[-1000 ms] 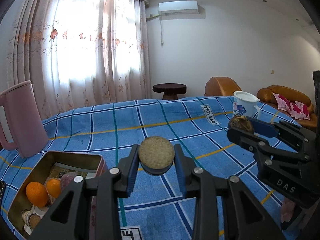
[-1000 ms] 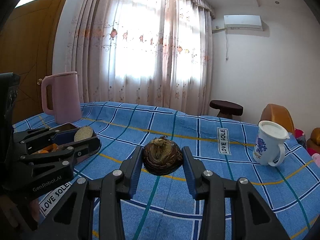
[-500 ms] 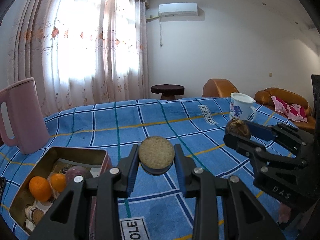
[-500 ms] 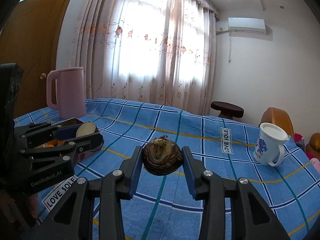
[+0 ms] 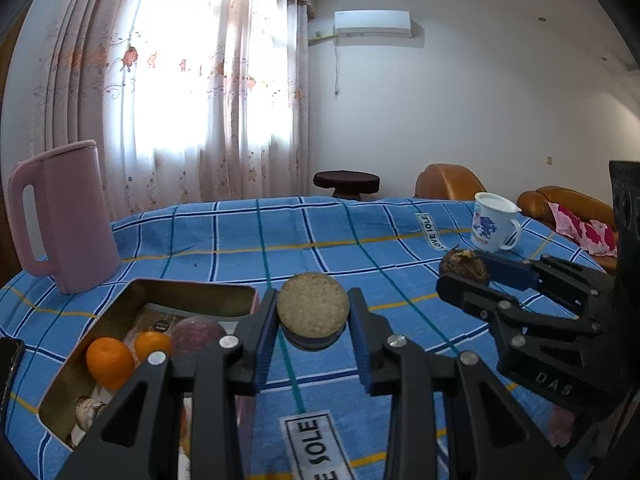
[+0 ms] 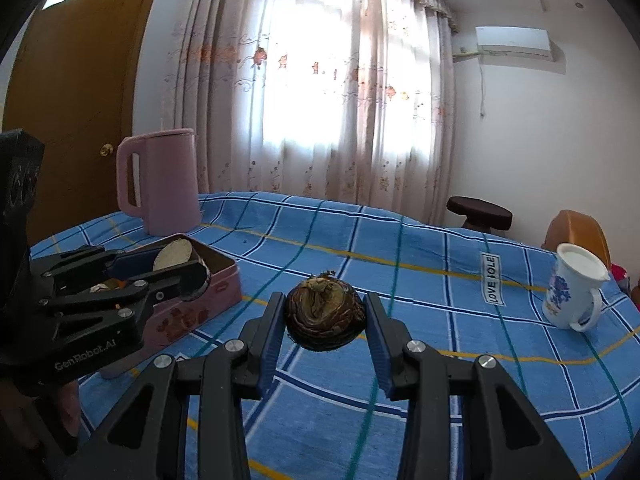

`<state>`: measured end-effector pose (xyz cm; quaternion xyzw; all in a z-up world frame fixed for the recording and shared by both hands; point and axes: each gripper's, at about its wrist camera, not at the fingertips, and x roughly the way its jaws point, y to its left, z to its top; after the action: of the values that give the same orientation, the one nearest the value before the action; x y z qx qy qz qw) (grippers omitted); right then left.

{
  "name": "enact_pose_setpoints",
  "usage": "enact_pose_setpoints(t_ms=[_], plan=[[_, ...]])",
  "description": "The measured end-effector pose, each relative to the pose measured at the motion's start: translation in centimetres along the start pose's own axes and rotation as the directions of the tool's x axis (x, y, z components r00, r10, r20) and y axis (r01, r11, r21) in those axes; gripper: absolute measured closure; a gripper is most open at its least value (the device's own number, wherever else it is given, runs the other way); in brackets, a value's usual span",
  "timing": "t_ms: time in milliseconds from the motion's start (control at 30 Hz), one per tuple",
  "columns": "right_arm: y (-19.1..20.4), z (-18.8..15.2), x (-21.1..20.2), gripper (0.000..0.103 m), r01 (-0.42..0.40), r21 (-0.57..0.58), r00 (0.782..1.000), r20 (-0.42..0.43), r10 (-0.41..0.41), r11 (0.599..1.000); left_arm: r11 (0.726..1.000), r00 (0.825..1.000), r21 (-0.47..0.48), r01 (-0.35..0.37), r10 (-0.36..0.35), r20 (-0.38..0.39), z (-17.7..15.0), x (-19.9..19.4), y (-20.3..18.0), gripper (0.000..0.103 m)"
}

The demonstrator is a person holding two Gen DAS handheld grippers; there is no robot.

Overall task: Organize fruits
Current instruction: 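Carry the round biscuit cake and the brown bulb over the tin box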

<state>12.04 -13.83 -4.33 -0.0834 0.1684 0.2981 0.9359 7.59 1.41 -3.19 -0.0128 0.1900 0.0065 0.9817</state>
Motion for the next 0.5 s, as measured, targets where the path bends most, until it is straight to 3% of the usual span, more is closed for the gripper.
enact_pose_setpoints(t_ms=[500], plan=[[3.9, 1.5, 2.1, 0.062, -0.077, -0.050, 0.997, -0.012, 0.076, 0.996, 0.998, 0.999, -0.051, -0.034, 0.035, 0.008, -0.4, -2.1, 3.9, 0.068]])
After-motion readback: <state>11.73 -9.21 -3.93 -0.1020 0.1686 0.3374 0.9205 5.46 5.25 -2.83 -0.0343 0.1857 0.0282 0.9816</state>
